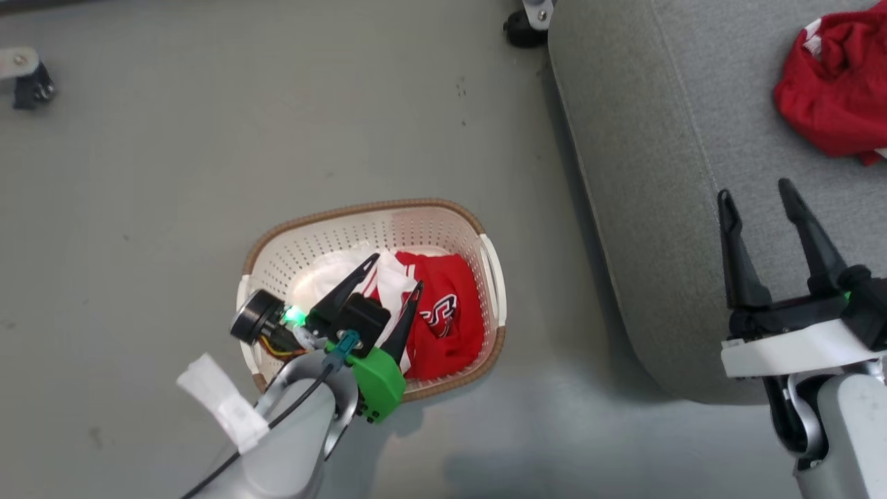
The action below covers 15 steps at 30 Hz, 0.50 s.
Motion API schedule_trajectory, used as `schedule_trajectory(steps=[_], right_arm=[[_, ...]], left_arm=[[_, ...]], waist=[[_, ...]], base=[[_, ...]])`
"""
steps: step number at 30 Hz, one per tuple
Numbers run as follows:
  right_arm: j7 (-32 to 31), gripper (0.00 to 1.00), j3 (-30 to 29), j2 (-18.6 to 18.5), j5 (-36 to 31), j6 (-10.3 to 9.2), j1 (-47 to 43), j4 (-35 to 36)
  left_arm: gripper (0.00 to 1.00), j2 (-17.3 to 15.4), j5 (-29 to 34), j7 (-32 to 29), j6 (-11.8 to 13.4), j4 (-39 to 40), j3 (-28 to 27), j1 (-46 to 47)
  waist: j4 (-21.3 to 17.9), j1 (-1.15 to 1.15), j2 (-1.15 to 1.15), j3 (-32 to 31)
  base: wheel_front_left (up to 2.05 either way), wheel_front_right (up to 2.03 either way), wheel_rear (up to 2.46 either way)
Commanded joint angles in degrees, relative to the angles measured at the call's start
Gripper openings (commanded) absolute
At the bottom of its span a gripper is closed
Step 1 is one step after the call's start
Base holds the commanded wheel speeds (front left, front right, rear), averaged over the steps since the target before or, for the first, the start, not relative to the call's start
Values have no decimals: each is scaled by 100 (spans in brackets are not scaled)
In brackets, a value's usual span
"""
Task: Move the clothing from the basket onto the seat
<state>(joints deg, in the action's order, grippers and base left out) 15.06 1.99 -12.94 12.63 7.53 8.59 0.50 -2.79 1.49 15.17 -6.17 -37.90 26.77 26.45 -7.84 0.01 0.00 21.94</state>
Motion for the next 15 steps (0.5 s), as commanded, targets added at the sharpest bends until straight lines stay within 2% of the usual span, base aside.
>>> schedule_trajectory(steps=[1, 7, 15], right_arm=[[18, 100, -62, -11, 31, -8, 215, 77], [17, 100, -174, -39, 87, -7, 723, 302], [17, 100, -13, 112, 132, -8, 1065, 428]], left_arm=[[100, -66, 178, -6, -56, -346, 181, 433], [100, -54, 596, -160, -128, -1792, 1187, 1793], [100, -51, 739, -172, -130, -3126, 3075, 2838]], waist=[[-296, -1, 0, 1285], [-494, -1, 0, 2039], [-854, -1, 0, 2639]], base=[[0, 0, 0], [0, 0, 0], [0, 0, 0]])
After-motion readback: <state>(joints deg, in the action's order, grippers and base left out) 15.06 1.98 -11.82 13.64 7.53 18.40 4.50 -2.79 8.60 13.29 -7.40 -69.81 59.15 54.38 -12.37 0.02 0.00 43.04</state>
